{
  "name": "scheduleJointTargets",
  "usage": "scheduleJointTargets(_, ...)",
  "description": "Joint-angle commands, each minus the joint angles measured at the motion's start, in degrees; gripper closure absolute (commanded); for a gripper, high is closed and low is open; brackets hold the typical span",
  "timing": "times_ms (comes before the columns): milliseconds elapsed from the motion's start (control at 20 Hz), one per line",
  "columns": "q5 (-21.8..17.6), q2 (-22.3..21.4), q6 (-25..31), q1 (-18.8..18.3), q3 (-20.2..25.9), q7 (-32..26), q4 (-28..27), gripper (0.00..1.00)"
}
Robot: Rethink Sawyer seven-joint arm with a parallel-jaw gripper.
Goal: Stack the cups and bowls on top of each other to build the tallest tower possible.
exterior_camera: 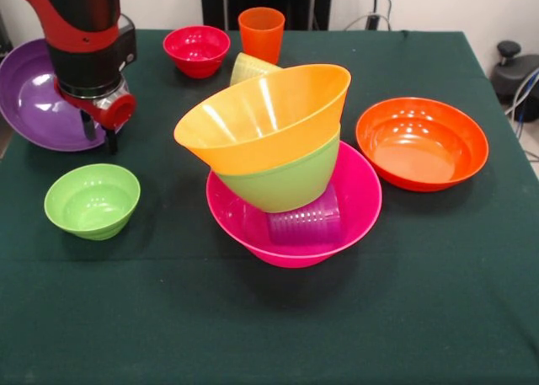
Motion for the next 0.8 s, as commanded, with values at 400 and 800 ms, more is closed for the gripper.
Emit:
scheduleJointTargets(400, 0.15, 4.07, -1.4, 2.3, 1.96, 2.9, -0.76, 1.0)
scheduleJointTargets(800, -0.37, -1.0, 1.55, -0.23, 4.49, -2.96, 2.31, 1.0)
